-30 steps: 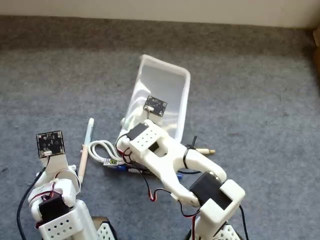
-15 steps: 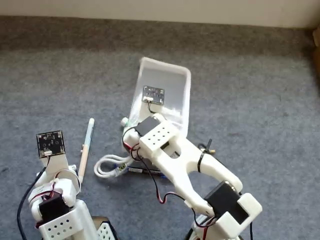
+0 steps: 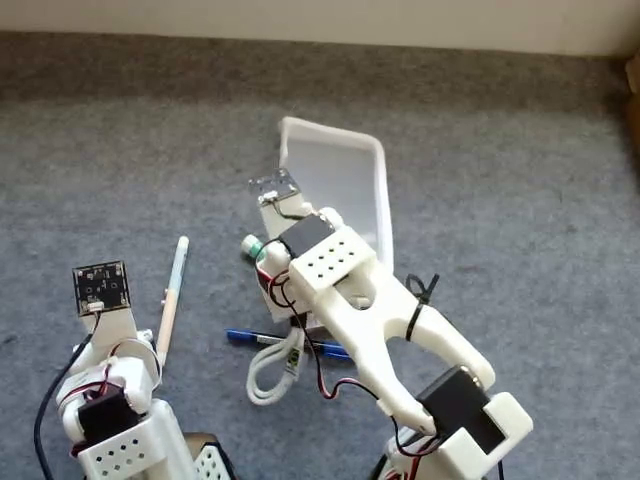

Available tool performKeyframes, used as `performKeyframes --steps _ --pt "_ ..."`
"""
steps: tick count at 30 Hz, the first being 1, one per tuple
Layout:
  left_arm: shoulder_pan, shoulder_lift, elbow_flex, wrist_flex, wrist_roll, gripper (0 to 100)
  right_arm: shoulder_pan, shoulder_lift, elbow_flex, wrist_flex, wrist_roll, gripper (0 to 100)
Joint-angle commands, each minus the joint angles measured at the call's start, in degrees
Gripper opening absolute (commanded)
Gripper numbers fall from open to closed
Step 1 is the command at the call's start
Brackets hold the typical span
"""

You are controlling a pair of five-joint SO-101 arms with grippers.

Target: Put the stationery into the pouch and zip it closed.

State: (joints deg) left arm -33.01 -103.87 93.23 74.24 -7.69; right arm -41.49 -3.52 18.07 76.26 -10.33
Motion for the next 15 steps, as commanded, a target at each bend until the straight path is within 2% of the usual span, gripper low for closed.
performKeyframes --steps 1,6,13,15 --pt "-0.92 -0.75 -0.57 -0.97 -0.53 4 1.19 -3.74 -3.12 1.54 5.36 0.5" --pt "-0.75 -0.75 -1.10 -1.14 -0.53 4 1.19 -3.82 -2.95 1.54 14.15 0.5" --pt "-0.13 -0.75 -7.25 -0.97 -0.44 4 3.65 -3.91 -3.30 1.45 14.77 0.5" --pt "2.59 -0.75 -8.31 -1.14 -0.44 4 3.82 -4.62 -3.12 1.36 14.77 0.5"
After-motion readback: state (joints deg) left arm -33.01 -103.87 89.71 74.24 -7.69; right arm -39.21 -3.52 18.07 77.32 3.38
